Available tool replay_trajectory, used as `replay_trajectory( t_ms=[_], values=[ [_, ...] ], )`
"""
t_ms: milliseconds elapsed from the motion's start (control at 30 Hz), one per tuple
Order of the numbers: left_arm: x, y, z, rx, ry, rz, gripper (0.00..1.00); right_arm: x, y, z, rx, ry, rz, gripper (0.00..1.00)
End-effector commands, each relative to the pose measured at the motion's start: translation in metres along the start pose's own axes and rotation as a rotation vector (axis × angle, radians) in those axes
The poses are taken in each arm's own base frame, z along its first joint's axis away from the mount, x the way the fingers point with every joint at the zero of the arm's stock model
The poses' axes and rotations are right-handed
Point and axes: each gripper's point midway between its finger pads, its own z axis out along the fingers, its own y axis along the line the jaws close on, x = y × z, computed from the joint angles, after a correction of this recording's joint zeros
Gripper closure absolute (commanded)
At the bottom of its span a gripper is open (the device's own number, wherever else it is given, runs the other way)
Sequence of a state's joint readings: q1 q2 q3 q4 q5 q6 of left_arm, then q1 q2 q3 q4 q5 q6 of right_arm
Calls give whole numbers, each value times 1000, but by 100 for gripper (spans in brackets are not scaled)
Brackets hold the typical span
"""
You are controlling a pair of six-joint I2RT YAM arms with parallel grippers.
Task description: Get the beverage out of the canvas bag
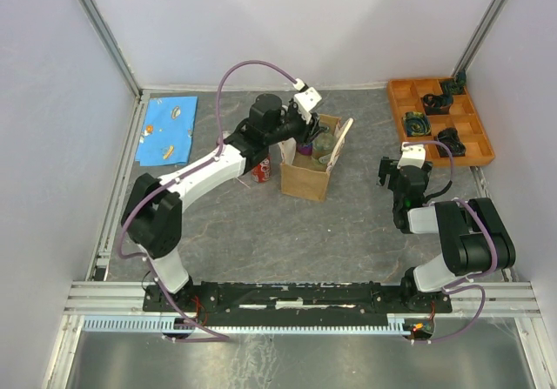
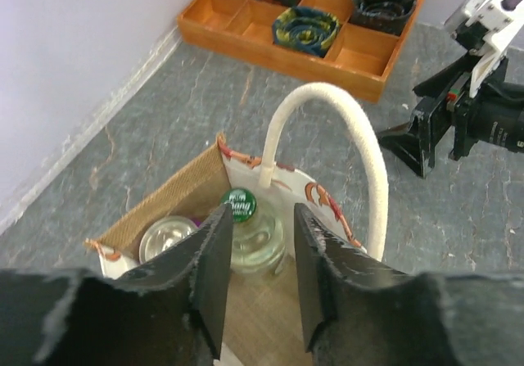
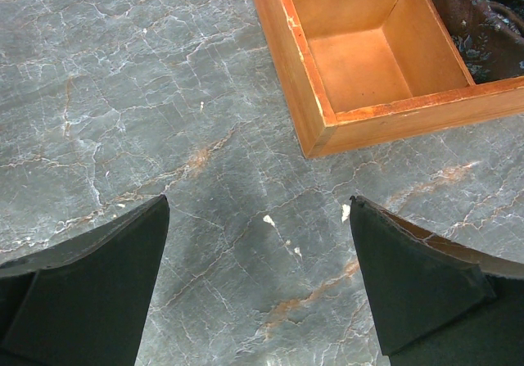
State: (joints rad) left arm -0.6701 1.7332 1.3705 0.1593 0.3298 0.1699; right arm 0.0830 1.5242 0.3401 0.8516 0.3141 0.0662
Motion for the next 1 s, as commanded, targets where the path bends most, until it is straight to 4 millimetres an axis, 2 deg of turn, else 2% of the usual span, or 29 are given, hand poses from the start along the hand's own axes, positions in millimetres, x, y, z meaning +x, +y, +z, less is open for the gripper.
replay_trajectory(
  t_ms=[0, 100, 200, 433, 967],
  values=[
    [-30, -3, 16, 58, -146, 106, 54, -19, -1, 3, 7, -58, 26, 1],
    [-19, 0, 25, 51, -137, 107, 47, -20, -1, 3, 8, -57, 26, 1],
    [-8, 5, 34, 38, -134, 104, 44, -20, -1, 3, 7, -57, 27, 1],
    [-3, 15, 46, 20, -161, 99, 44, -20, -1, 3, 8, -58, 27, 1],
    [17, 11, 61, 57, -141, 112, 45, -19, -1, 3, 7, -57, 26, 1]
  ],
)
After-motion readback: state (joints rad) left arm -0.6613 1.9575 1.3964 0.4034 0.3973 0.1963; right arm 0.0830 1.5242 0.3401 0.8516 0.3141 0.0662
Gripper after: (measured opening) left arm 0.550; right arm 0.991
